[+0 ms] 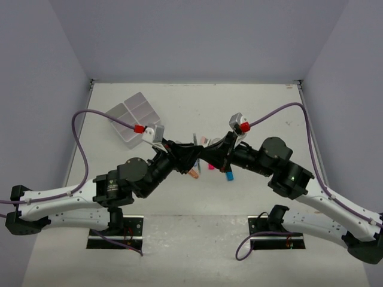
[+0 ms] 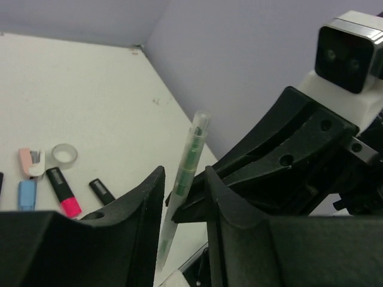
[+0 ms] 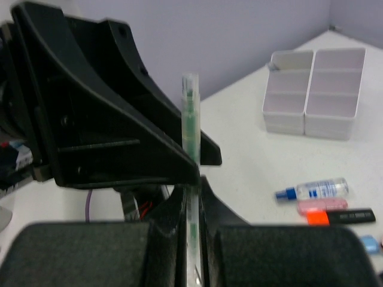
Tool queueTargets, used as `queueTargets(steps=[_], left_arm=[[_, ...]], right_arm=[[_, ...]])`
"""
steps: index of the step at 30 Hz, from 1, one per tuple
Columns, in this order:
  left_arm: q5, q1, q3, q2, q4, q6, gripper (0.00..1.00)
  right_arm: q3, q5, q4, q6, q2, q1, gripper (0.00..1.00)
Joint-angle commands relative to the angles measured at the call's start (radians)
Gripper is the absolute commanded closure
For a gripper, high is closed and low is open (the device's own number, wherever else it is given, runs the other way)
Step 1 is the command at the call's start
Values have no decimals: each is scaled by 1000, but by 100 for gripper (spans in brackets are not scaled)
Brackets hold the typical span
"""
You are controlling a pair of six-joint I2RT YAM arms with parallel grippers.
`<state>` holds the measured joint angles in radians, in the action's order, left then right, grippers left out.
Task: Sort the stationery into containers
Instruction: Close the pen cap on the pen, then place the pen in the storage box.
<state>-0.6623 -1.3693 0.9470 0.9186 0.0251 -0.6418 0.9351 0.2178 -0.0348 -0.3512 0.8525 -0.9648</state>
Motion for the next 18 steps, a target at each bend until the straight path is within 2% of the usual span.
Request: queueTargets(steps=[1, 4, 6, 8, 15, 16, 18], left_arm=[[17, -24, 53, 15, -332, 20, 70], [6, -22, 59, -1, -324, 27, 92], [-1, -22, 59, -9, -313, 35, 93], [-12, -21, 66, -12, -297, 58, 100], [-70, 10, 121, 21, -277, 132, 100], [-106, 21, 127, 27, -276, 136, 100], [-236, 46, 140, 39, -293, 133, 100]], right_arm=[[-10, 5, 249, 47, -40, 15, 100], [-7, 36, 232, 51, -34, 14, 100], [-4, 44, 220, 56, -28, 14, 100], [-10, 80, 213, 74, -19, 13, 100], [-62, 112, 224, 104, -12, 12, 100], [-66, 88, 210, 111, -8, 13, 85], [-72, 10, 174, 122, 1, 15, 48]])
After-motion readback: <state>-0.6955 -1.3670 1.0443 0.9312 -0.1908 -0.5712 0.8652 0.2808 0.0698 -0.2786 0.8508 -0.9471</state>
